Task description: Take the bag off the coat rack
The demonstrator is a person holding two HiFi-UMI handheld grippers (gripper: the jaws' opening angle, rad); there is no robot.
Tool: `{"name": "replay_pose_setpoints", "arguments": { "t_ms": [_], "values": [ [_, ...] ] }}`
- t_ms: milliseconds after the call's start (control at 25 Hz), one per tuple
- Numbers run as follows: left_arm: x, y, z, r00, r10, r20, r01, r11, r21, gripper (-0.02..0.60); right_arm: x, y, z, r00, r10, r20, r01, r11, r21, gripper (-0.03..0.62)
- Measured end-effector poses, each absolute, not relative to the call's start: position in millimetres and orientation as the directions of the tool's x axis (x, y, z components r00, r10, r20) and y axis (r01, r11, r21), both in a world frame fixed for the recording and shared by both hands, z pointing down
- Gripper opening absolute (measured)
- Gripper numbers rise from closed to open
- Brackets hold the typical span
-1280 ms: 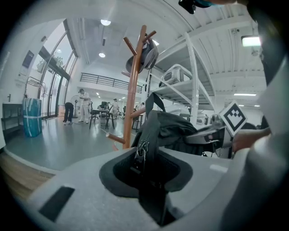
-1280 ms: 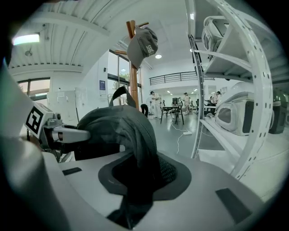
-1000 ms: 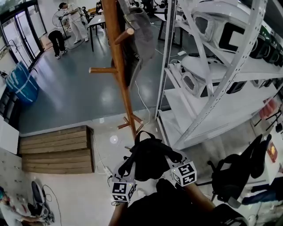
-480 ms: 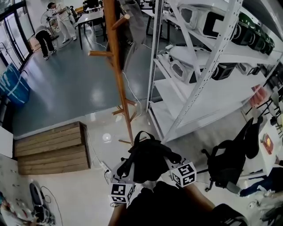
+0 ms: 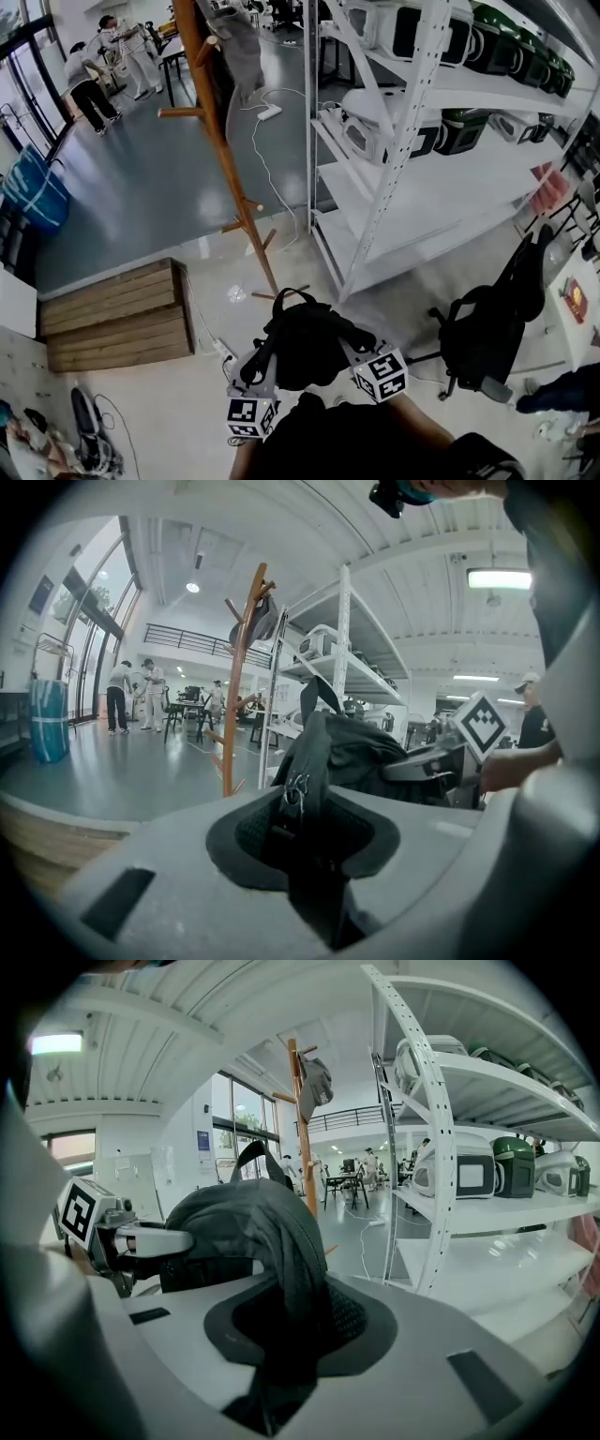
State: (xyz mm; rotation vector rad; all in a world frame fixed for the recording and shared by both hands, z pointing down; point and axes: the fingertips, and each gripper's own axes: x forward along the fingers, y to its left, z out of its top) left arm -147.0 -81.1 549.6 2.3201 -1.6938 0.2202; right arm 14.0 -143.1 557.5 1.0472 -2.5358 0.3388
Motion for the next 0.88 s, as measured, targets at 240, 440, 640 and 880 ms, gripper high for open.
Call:
{"name": "replay_pose_setpoints", "arguments": {
  "t_ms": [240, 440, 640, 880],
  "values": [
    [-109.1, -37.9, 541.2, 0.282, -0.923, 0.263, -0.959, -0.263, 0.106, 0.094, 51.4, -106.2, 551.7, -0.685, -0.602, 0.41, -0.683, 0.726, -0.077, 0.08],
    [-83.2, -4.0, 543.3, 0.258, -0.927, 0.272, -0.966, -0.239, 0.102, 0.094, 78.0, -77.9, 552.3, -0.711, -0.575, 0.405, -0.655, 0.751, -0.084, 0.08],
    [-68.7, 28.2, 544.3, 0.238, -0.926, 0.292, -0.969, -0.206, 0.135, 0.094, 93.7, -52.5, 556.4, -0.734, -0.541, 0.412, -0.628, 0.771, -0.107, 0.08],
    [-61.8, 57.6, 551.8, 0.244, -0.918, 0.313, -0.966, -0.201, 0.164, 0.094, 100.1, -26.1, 564.6, -0.734, -0.526, 0.43, -0.628, 0.767, -0.134, 0.081]
  ]
}}
